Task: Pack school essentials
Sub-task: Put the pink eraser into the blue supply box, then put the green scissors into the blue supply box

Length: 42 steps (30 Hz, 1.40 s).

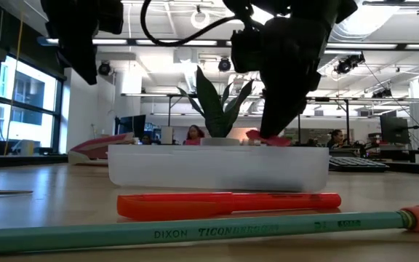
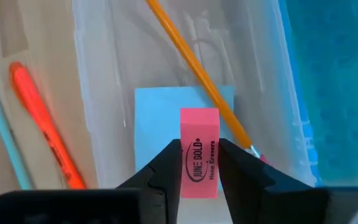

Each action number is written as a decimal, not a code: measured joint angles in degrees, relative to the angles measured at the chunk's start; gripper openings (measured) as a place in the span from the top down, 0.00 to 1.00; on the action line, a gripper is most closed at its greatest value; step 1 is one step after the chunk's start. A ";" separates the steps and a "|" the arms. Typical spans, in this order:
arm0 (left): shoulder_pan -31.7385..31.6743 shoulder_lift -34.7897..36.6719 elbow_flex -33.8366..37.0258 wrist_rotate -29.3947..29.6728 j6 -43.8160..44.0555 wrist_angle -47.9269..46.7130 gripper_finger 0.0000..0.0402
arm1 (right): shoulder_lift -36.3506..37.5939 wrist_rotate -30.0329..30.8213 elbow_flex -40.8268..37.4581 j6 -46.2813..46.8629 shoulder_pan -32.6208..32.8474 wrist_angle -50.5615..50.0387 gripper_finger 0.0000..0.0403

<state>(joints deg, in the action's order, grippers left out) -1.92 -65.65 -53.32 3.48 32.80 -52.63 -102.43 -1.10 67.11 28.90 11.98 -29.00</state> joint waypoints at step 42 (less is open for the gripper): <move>28.48 -0.68 4.06 -1.35 35.21 -2.27 0.49 | 17.02 7.15 0.00 17.35 -5.02 0.50 0.56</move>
<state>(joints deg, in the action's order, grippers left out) 26.56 -66.32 -49.26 2.13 68.00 -54.89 -85.41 6.04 67.11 46.26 6.95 -28.50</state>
